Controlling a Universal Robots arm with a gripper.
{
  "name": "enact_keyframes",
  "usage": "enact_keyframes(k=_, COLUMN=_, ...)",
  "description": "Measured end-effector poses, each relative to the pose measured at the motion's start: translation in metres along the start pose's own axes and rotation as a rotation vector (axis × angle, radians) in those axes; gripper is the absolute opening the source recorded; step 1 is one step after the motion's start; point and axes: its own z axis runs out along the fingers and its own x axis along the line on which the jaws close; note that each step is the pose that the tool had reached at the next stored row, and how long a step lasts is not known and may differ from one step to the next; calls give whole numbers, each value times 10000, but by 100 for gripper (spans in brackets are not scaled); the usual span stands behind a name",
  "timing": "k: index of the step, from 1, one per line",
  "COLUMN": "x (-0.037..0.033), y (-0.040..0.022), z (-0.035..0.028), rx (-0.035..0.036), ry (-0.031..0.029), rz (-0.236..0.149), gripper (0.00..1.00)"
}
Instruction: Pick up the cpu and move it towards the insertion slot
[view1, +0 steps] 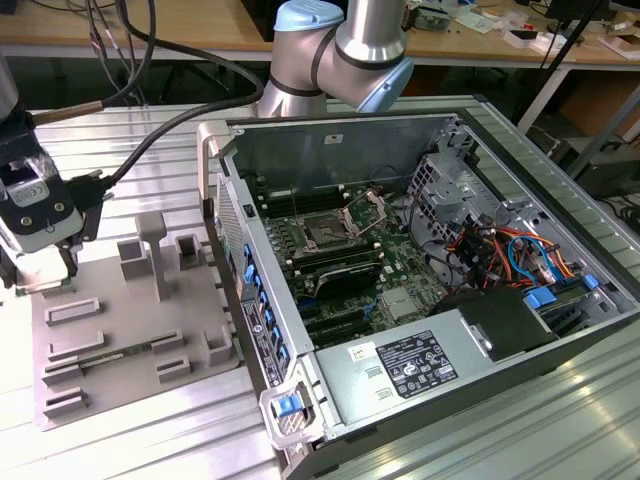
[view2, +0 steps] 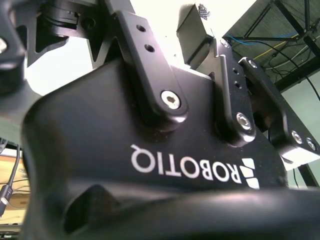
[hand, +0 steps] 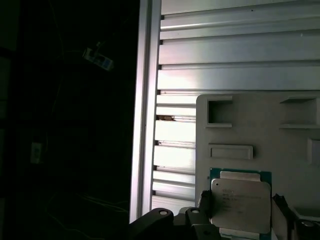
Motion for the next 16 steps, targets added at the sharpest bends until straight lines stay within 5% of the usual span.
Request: enact_keyframes(k=16, x=0, y=1, z=-105, rx=-1, ry=-1, rz=0, gripper=53)
